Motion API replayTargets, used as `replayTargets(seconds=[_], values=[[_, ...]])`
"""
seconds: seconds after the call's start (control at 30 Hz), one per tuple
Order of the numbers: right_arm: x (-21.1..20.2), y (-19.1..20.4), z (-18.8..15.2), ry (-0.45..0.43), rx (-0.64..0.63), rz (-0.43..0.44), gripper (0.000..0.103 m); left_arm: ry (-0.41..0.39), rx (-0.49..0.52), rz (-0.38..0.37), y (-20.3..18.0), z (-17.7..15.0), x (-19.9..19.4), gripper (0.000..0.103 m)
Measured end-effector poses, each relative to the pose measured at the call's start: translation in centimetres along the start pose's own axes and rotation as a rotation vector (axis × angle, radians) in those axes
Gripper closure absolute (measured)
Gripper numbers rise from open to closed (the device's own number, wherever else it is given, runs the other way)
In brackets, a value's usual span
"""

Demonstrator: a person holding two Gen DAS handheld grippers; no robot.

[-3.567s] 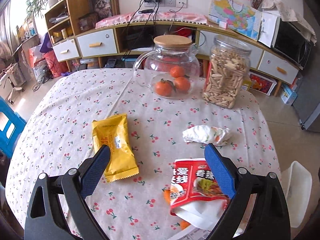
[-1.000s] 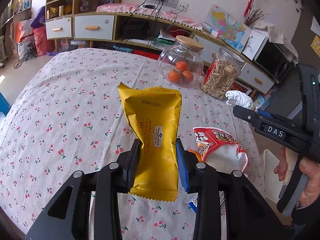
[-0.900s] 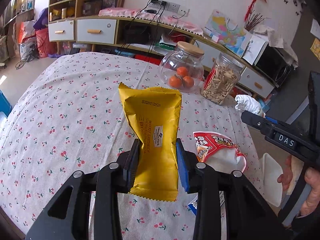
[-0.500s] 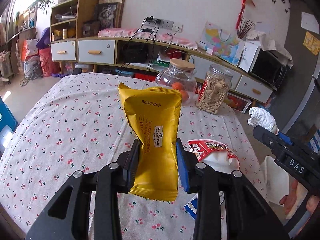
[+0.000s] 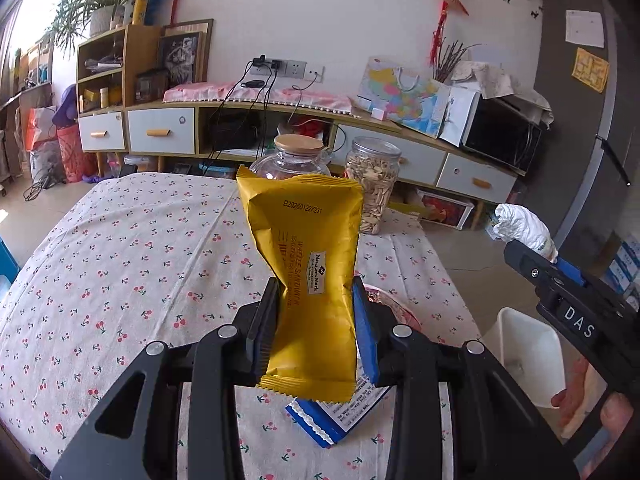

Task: Collect trash
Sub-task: 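Lift the packet and wrapper and carry them to the white bin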

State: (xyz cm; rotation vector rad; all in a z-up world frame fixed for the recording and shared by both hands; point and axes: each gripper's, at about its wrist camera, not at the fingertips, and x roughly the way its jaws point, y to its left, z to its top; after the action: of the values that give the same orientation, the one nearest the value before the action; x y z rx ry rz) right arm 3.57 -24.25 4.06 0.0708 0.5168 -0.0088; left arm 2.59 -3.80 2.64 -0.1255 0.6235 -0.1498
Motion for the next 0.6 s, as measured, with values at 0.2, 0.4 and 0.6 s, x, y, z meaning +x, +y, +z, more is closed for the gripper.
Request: replayTargets(seconds=[0.2,0.4,0.6], values=[[-1.0,-3.1,-0.3,-0.020,0.045,-0.067,0.053,0.010,0.028,-0.053,-3.5,0.1,0.7,0.068],[-2.1,-7.4,-0.7,-0.046,0.105,-0.174,0.053,0.024,0.070,-0.109,-7.2,0.0,1.4,0.068],[-2.8,-12.7,-1.4,-0.037,0.197,-0.292,0.052,0.042,0.117,-0.160,-11.1,-0.2,2.3,0.068]])
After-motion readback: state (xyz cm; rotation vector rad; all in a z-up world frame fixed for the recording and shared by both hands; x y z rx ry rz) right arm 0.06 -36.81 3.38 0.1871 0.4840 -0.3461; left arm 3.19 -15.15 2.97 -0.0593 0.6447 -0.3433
